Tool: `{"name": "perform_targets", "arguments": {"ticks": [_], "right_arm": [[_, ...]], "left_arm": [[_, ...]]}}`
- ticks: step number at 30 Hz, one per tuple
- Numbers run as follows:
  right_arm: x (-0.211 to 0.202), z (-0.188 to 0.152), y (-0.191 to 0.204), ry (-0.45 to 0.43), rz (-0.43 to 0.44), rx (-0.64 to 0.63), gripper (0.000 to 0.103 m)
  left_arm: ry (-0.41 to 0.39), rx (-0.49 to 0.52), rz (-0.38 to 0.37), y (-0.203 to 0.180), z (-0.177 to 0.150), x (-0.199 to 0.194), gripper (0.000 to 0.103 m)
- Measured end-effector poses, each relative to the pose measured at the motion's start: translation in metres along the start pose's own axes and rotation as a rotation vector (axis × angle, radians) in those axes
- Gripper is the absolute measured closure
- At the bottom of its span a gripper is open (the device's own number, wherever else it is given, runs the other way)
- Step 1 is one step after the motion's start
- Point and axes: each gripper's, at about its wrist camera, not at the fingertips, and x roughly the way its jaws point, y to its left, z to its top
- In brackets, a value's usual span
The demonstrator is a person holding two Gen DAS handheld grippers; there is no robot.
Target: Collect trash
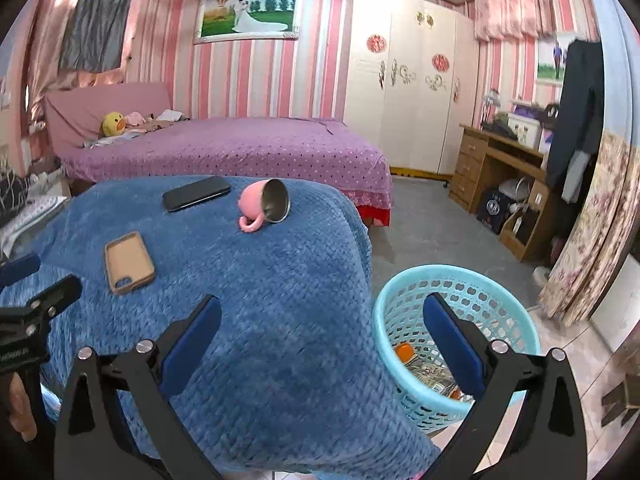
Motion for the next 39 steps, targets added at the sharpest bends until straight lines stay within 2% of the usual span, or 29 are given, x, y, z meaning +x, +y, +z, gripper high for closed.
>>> {"name": "perform_targets", "arguments": {"ticks": [10,21,32,39], "right_arm": [[-0.026,0.003,0.002,-0.058,-0.049,-0.013,0.005],[-0.025,0.005,-0.006,-0.07,-0.062,-0.01,0.004],[-0.017,0.002,-0.01,-0.071,-0.066,-0.002,0.004],[-0.014,0.001,-0.011,-0.068,-0.066,-0.001,0.004]], "left_arm": [[-0.046,0.006,-0.016,-0.008,-0.006,-0.011,0.005],[-0.069,0.02,-0.037,-0.019,-0.007,-0.008,0.005],[-0.118,0.043,-0.024,-0.023,-0.005,-0.009,0.005],[-0.115,0.04,-0.025,-0.02,-0.005,-0.008,0.005]]}}
